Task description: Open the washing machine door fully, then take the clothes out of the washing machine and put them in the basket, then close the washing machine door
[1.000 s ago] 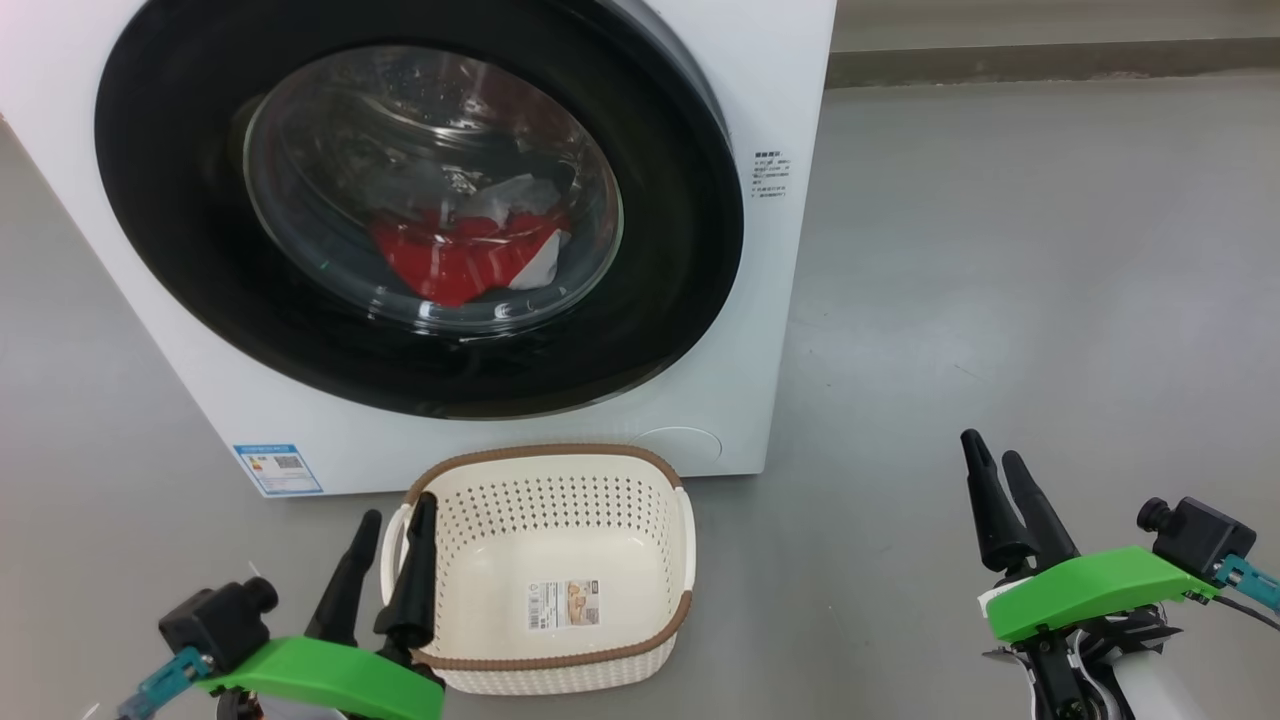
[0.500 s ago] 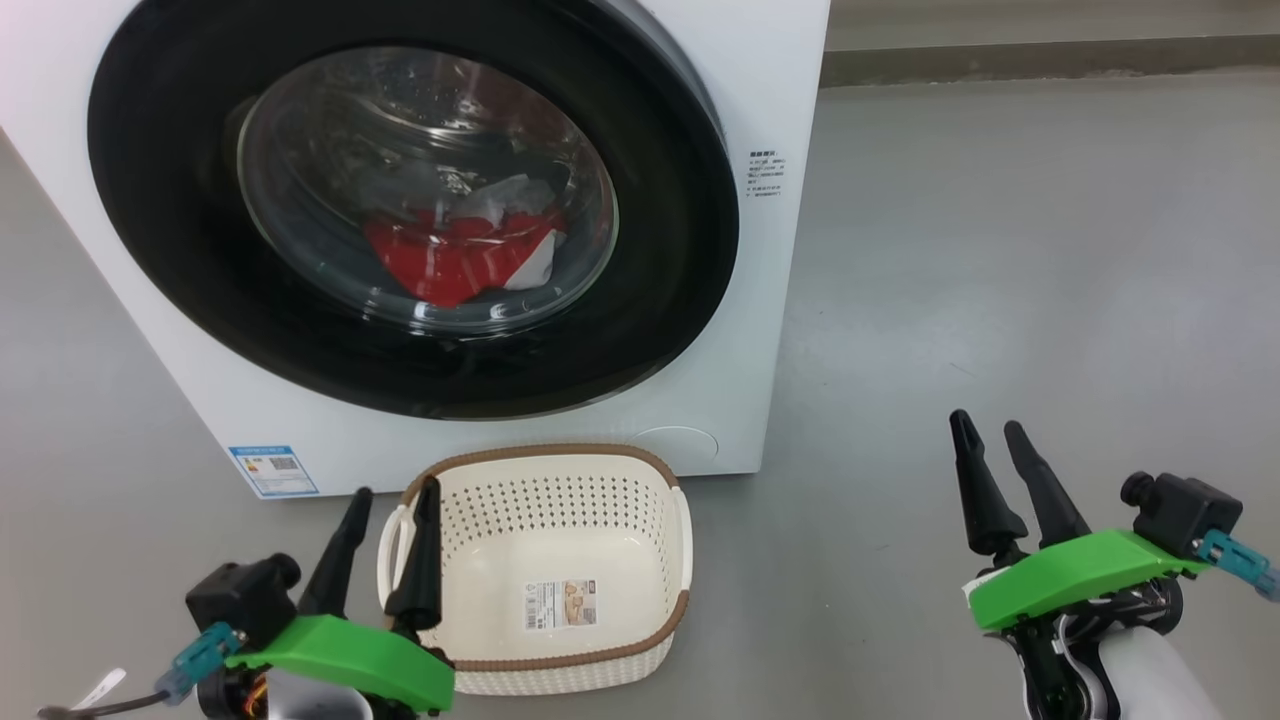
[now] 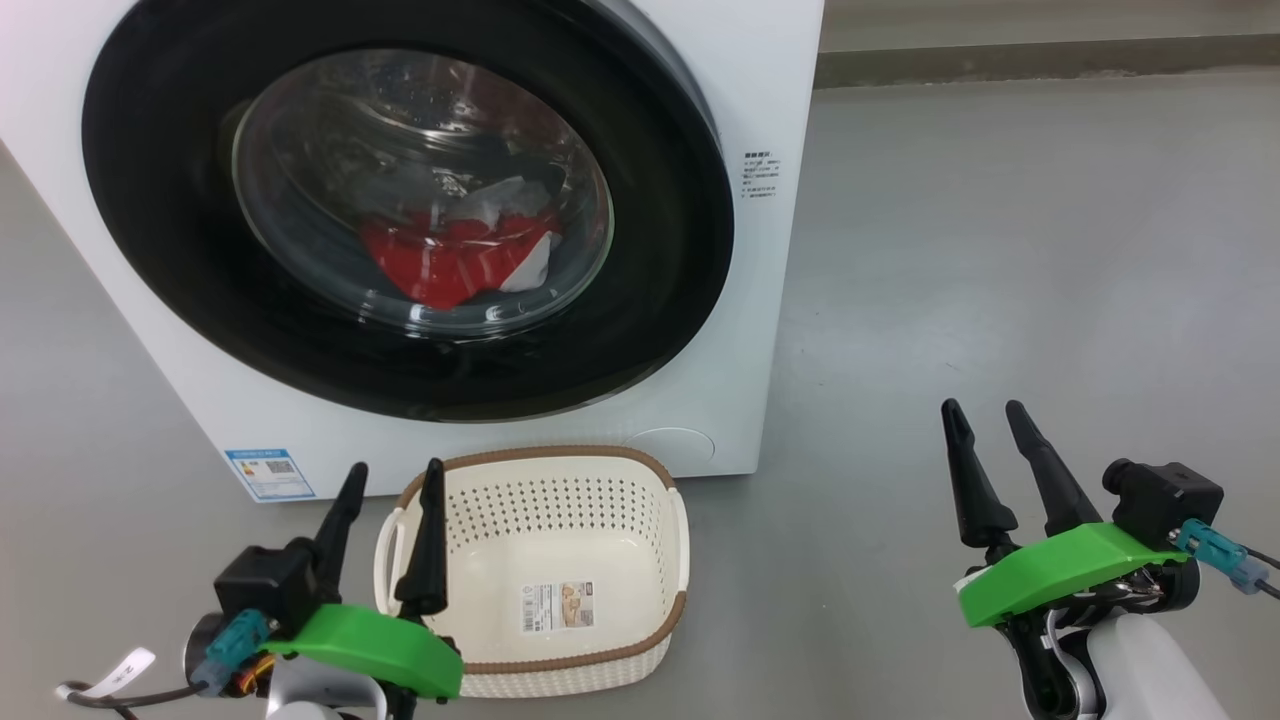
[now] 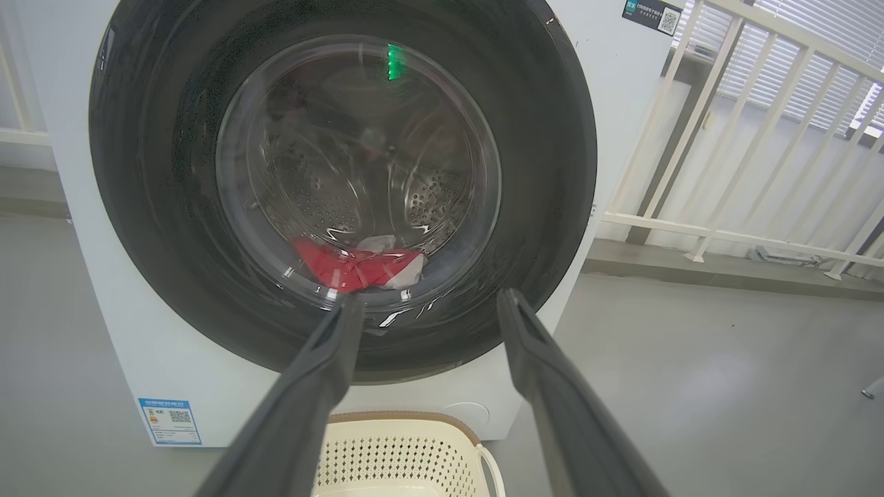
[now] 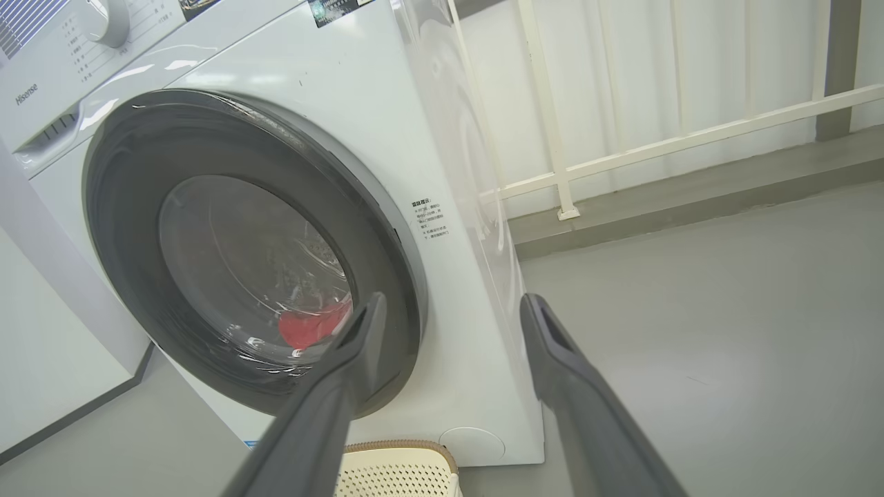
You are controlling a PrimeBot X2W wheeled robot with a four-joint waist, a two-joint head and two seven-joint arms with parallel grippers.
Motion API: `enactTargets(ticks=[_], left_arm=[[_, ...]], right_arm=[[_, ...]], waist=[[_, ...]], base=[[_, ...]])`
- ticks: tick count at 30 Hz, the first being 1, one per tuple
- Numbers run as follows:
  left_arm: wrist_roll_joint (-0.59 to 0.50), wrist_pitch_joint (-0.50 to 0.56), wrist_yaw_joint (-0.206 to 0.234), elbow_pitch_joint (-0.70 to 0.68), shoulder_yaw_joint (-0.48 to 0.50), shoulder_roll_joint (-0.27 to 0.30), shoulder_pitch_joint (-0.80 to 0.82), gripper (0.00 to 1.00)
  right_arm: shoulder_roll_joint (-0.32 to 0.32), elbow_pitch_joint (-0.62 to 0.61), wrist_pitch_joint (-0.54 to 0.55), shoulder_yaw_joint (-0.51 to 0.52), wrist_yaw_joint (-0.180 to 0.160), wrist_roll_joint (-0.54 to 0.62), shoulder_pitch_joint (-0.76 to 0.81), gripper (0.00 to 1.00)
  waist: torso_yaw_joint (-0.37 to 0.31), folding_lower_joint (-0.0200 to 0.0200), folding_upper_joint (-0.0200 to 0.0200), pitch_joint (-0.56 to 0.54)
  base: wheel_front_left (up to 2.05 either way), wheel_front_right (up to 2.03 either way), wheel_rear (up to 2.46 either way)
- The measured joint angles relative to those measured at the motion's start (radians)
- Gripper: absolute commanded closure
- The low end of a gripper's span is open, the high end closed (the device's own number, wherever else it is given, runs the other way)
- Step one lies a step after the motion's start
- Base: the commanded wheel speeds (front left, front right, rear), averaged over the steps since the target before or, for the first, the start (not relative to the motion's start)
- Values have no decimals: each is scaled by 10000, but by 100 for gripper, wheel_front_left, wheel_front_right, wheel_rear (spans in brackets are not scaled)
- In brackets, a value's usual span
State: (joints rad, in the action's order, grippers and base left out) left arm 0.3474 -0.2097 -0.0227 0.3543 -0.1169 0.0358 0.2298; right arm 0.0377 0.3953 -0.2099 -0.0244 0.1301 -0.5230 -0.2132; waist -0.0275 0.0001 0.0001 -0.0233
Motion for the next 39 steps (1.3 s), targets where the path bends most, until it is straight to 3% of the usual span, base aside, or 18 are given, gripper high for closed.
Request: enactTargets(ticks=[15,39], left_arm=[[-1501,-403,226,219,-127,0,222,0],[-1392,-428,316,408,-192,2,288,0]], right_arm=[[88,117,-410,-104,2,1647,-374,0],[119,65,-453,-119,0,1741,-374,0]], waist=[[-51,0,0,-58],[57,0,0,65]], base=[[0,0,0],[0,0,0]])
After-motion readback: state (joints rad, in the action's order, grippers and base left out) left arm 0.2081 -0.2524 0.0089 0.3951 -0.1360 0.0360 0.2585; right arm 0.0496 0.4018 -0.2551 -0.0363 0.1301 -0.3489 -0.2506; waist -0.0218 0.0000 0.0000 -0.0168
